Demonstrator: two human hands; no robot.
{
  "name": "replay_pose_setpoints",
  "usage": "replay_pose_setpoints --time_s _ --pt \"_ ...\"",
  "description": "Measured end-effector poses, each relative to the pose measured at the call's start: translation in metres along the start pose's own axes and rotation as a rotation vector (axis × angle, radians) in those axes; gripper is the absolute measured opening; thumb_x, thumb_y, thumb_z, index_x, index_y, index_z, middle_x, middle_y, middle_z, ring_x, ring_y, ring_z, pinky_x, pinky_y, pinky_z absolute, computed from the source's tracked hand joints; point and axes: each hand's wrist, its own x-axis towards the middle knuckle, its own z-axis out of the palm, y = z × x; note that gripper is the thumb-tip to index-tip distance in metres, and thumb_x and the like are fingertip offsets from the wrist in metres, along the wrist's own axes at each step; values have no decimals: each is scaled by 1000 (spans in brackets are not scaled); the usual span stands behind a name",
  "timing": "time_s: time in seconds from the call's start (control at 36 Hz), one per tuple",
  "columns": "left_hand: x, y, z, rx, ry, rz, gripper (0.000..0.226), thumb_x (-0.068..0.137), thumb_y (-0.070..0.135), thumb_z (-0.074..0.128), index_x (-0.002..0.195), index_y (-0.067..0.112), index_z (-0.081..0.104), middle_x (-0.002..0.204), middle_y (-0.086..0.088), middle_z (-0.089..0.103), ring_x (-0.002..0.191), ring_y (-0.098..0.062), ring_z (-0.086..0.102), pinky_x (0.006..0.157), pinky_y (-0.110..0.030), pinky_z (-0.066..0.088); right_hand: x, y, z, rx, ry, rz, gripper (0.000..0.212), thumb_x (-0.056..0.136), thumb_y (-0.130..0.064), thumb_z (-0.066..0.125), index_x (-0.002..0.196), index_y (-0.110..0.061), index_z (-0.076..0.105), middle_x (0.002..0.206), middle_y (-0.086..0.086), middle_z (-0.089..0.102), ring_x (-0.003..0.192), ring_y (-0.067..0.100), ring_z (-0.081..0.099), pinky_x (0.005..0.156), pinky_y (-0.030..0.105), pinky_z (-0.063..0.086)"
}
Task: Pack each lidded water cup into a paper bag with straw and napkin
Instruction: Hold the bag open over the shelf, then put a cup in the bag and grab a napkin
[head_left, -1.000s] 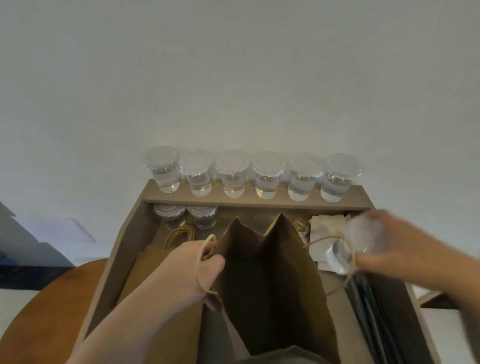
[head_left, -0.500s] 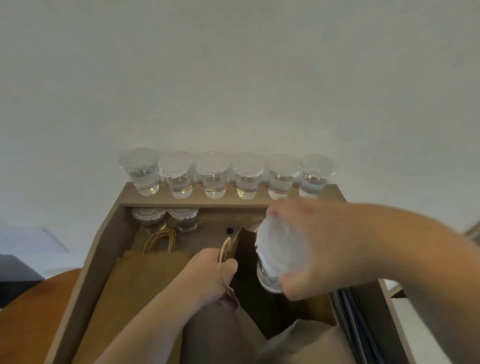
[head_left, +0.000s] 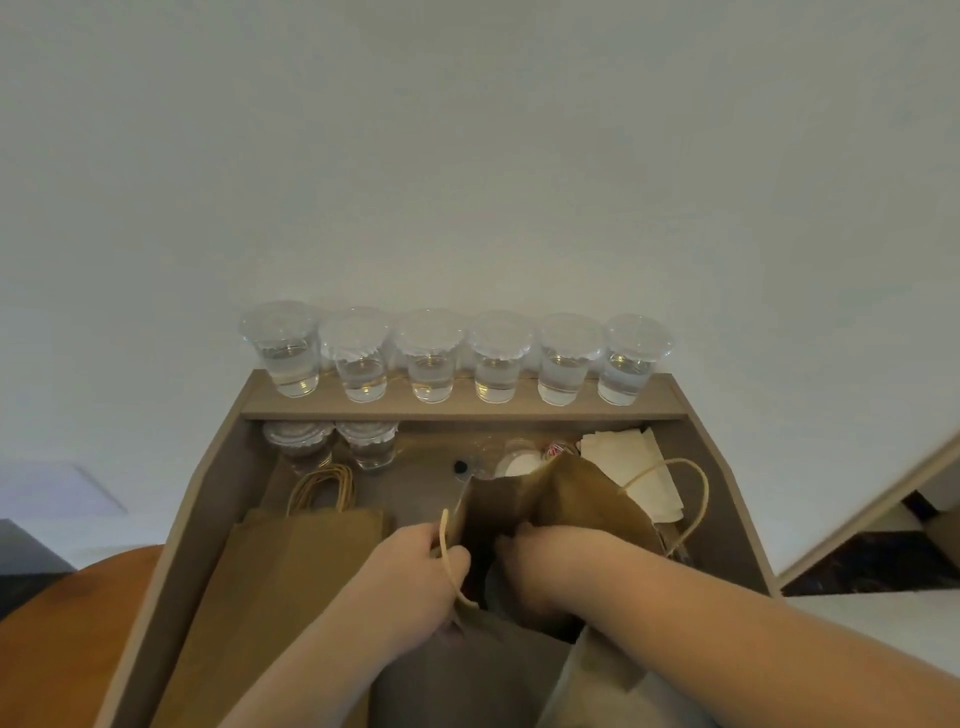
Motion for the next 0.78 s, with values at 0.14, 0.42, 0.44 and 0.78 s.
replay_pose_setpoints --time_s 0.14,0.42,0.44,0.78 --pt "-2 4 8 53 19 13 10 104 27 55 99 26 63 84 -1 77 69 -16 78 63 -26 62 -8 1 3 64 110 -51 64 98 -33 72 152 -12 45 151 21 49 132 44 56 104 55 50" --pt "0 -9 -6 123 84 89 10 96 38 61 105 39 64 92 4 75 78 -19 78 74 -40 64 -168 74 -27 991 927 -560 22 98 -39 54 103 -39 75 79 -4 71 74 3 68 70 19 57" --pt "1 -11 -5 122 103 101 13 96 35 60 107 42 62 92 4 75 76 -19 78 71 -39 64 -171 90 -19 1125 1111 -521 22 96 -35 55 95 -34 76 69 3 65 64 7 62 63 22 54" --pt "-2 -4 19 2 225 249 35 99 40 61 119 66 48 102 26 71 77 -12 77 57 -18 58 0 154 160 998 375 570 16 97 -41 68 110 -32 67 101 -8 70 89 11 68 89 38 63"
